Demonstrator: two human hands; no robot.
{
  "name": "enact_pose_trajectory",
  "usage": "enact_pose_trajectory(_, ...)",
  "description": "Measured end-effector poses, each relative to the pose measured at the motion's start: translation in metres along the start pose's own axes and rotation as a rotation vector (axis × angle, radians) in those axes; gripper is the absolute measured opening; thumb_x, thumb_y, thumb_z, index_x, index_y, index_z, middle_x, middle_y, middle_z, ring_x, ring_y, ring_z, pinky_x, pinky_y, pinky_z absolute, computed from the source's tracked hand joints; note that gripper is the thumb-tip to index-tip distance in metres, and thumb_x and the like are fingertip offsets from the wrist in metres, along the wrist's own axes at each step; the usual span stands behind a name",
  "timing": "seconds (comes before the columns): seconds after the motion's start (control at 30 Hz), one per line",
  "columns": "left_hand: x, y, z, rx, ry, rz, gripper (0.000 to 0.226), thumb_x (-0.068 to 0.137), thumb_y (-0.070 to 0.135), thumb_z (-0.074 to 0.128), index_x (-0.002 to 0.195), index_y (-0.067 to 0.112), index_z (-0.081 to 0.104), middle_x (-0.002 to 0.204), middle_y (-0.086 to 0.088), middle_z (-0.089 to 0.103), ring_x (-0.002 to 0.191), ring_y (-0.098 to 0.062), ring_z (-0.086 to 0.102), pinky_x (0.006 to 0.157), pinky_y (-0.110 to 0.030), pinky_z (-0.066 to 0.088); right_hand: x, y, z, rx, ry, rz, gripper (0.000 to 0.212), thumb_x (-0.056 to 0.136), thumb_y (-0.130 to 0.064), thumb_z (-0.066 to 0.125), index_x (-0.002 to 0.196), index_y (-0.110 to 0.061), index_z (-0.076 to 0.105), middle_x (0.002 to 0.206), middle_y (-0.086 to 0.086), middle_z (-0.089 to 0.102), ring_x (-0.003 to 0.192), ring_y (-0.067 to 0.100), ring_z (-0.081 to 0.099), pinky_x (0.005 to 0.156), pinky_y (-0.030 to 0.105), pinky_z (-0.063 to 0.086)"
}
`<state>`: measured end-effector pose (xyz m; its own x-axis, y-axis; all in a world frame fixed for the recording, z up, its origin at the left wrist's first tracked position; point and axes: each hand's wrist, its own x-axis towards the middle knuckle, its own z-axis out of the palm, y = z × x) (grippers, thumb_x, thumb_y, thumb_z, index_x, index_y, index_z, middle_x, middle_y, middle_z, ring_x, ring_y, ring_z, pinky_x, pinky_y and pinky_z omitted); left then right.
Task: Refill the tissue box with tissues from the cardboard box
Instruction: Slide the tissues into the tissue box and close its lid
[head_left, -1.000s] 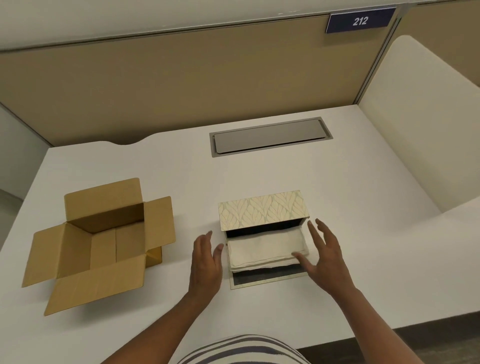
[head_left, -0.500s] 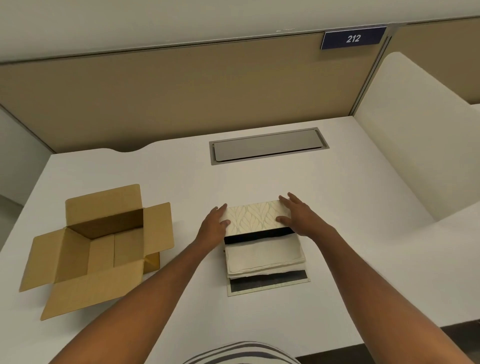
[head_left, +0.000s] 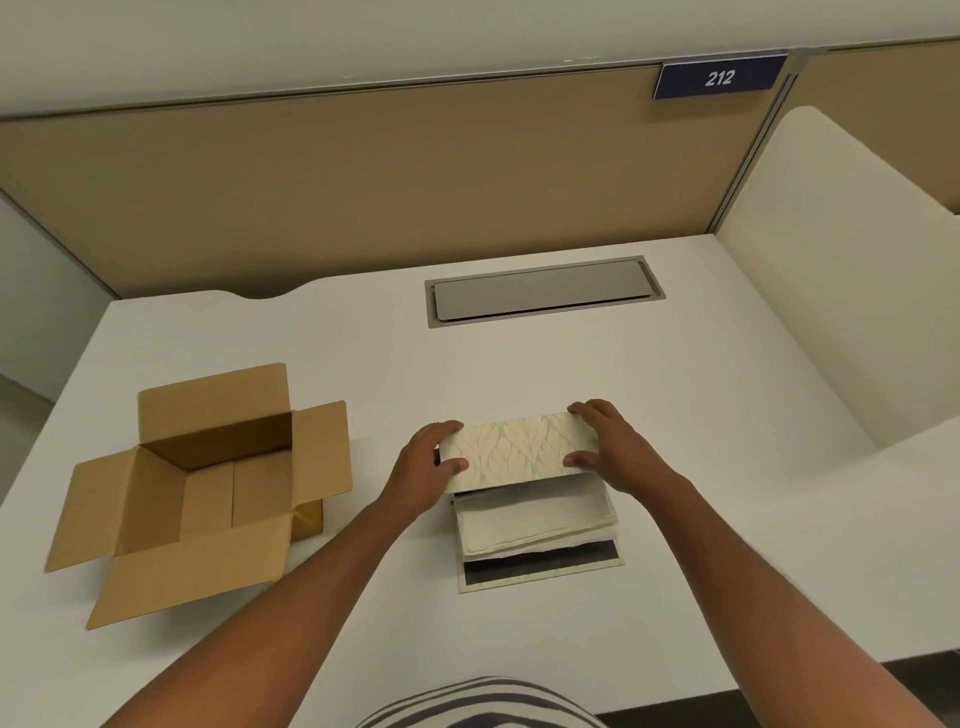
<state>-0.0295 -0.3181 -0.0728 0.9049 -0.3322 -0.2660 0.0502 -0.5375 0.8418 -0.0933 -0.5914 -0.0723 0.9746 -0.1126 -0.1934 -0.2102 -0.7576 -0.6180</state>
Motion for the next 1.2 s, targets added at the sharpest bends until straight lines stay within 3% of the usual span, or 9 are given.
enact_pose_trajectory(0.13, -0.016, -0.006, 0.007, 0.152, 0.033, 0.117, 0.051, 0.084, 0.009, 0.067, 0.132, 0.016, 0.051, 0.135, -0.002, 0.048, 0.126, -0.02, 0.045, 0.102, -0.025, 0.036, -0.017, 0.003, 0.004, 0.016, 0.03, -0.024, 0.069, 0.076, -0.027, 0.079, 0.134, -0.022, 0.043, 0.135, -0.003, 0.04, 0.106, 0.012, 0.045, 0.085, 0.026, 0.039)
enact_pose_trajectory(0.2, -0.025, -0.009, 0.011, 0.203, 0.02, 0.148, 0.061, 0.086, 0.018, 0.067, 0.141, 0.02, 0.04, 0.144, -0.001, 0.037, 0.133, -0.018, 0.038, 0.101, -0.02, 0.031, -0.023, 0.003, 0.007, 0.022, 0.043, -0.021, 0.07, 0.077, -0.026, 0.078, 0.137, -0.021, 0.042, 0.136, -0.004, 0.039, 0.107, 0.009, 0.043, 0.086, 0.025, 0.039)
enact_pose_trajectory(0.27, -0.033, -0.013, 0.018, 0.219, -0.038, 0.135, 0.093, 0.077, 0.036, 0.076, 0.149, 0.027, 0.019, 0.156, 0.005, 0.012, 0.14, -0.01, 0.022, 0.104, -0.022, 0.028, -0.025, 0.001, 0.007, 0.034, 0.042, -0.012, 0.072, 0.078, -0.026, 0.078, 0.14, -0.021, 0.042, 0.137, -0.004, 0.038, 0.108, 0.01, 0.044, 0.088, 0.025, 0.039)
enact_pose_trajectory(0.37, -0.042, -0.016, 0.025, 0.347, -0.095, 0.15, 0.148, 0.039, 0.065, 0.084, 0.147, 0.038, -0.014, 0.154, 0.015, -0.025, 0.139, -0.003, 0.006, 0.102, -0.024, 0.03, -0.024, -0.002, 0.004, 0.041, 0.025, 0.005, 0.073, 0.078, -0.025, 0.078, 0.141, -0.02, 0.042, 0.14, -0.001, 0.036, 0.114, 0.016, 0.047, 0.091, 0.027, 0.04)
enact_pose_trajectory(0.47, -0.043, -0.02, 0.031, 0.425, -0.082, 0.166, 0.167, 0.02, 0.072, 0.082, 0.142, 0.04, -0.027, 0.151, 0.013, -0.035, 0.146, -0.016, 0.009, 0.102, -0.029, 0.038, -0.024, -0.003, 0.004, 0.041, 0.017, 0.018, 0.073, 0.079, -0.025, 0.077, 0.142, -0.02, 0.041, 0.142, 0.0, 0.034, 0.118, 0.019, 0.047, 0.092, 0.027, 0.039)
enact_pose_trajectory(0.63, -0.047, -0.025, 0.034, 0.505, -0.087, 0.161, 0.178, 0.007, 0.074, 0.078, 0.141, 0.035, -0.032, 0.15, 0.005, -0.041, 0.147, -0.03, 0.01, 0.106, -0.039, 0.043, -0.025, -0.002, 0.007, 0.031, 0.015, 0.029, 0.074, 0.08, -0.025, 0.076, 0.145, -0.021, 0.038, 0.145, 0.0, 0.032, 0.12, 0.02, 0.048, 0.094, 0.028, 0.041)
enact_pose_trajectory(0.77, -0.052, -0.027, 0.037, 0.565, -0.074, 0.164, 0.178, 0.01, 0.072, 0.08, 0.143, 0.029, -0.031, 0.15, -0.002, -0.041, 0.147, -0.033, -0.001, 0.114, -0.045, 0.032, -0.024, -0.002, 0.005, 0.027, 0.002, 0.042, 0.076, 0.08, -0.025, 0.076, 0.145, -0.021, 0.038, 0.146, 0.0, 0.031, 0.124, 0.021, 0.046, 0.097, 0.027, 0.039)
enact_pose_trajectory(0.93, -0.049, -0.025, 0.039, 0.732, -0.05, 0.177, 0.171, 0.017, 0.075, 0.079, 0.147, 0.027, -0.022, 0.151, -0.017, -0.037, 0.14, -0.039, -0.028, 0.117, -0.054, 0.005, -0.021, -0.001, 0.005, 0.041, -0.006, 0.047, 0.076, 0.079, -0.025, 0.077, 0.145, -0.021, 0.038, 0.146, 0.001, 0.031, 0.123, 0.02, 0.045, 0.096, 0.026, 0.038)
enact_pose_trajectory(1.2, -0.045, -0.028, 0.039, 0.781, -0.036, 0.163, 0.16, 0.031, 0.067, 0.084, 0.149, 0.026, -0.016, 0.151, -0.019, -0.034, 0.141, -0.04, -0.026, 0.116, -0.053, 0.004, -0.019, 0.0, 0.005, 0.04, -0.009, 0.046, 0.076, 0.08, -0.026, 0.076, 0.145, -0.022, 0.038, 0.146, 0.0, 0.032, 0.122, 0.019, 0.046, 0.094, 0.025, 0.036)
